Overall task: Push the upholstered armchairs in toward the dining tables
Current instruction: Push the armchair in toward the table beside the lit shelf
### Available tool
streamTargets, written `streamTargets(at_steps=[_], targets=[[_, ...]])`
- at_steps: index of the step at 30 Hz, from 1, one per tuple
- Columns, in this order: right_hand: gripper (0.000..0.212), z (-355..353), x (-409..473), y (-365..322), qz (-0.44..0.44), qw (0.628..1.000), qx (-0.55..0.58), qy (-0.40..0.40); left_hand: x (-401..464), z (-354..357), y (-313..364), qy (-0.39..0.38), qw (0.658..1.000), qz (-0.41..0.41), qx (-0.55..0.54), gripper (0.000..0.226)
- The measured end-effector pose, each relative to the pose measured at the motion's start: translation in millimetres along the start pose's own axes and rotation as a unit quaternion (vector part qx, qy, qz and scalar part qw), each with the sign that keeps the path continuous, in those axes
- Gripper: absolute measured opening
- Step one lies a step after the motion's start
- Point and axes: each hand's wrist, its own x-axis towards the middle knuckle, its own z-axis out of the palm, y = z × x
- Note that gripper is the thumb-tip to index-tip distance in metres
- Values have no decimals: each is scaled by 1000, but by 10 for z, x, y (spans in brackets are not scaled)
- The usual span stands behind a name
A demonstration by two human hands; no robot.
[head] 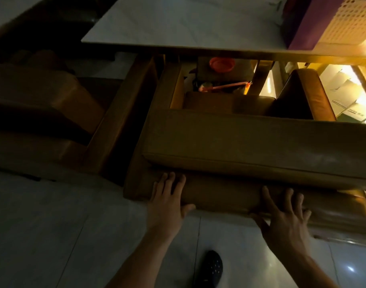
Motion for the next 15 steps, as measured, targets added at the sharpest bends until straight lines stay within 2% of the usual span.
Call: streamTargets(at_steps=[8, 15], targets=[[83, -67, 736, -141, 4, 1000, -13, 3, 749, -35, -80, 7, 1000, -1, -12, 83], [81, -141, 859, -157, -4, 1000, -20, -1, 851, -70, -74, 0, 1000, -18, -12, 83]])
